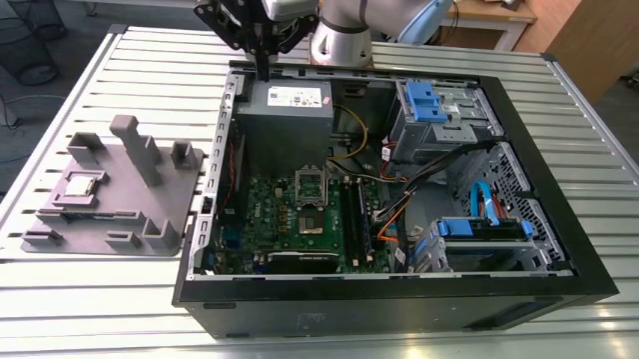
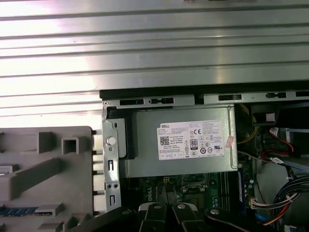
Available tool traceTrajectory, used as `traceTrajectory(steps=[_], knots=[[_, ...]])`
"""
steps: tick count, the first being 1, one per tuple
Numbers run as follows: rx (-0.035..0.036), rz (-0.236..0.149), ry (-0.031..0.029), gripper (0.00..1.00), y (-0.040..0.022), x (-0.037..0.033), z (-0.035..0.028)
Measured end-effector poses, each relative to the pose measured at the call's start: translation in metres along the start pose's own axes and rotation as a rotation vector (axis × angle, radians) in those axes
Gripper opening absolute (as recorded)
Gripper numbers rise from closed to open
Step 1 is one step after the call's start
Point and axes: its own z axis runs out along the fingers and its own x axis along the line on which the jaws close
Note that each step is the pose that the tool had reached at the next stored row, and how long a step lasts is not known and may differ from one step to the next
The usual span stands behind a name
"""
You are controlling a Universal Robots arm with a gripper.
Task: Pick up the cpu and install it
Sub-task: 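Reach for the cpu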
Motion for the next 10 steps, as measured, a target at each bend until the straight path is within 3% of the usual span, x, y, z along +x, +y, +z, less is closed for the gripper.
traceTrajectory(steps=[10], knots=[[0.0, 0.0, 0.0, 0.11, -0.0025, 0.0329, -0.0002]])
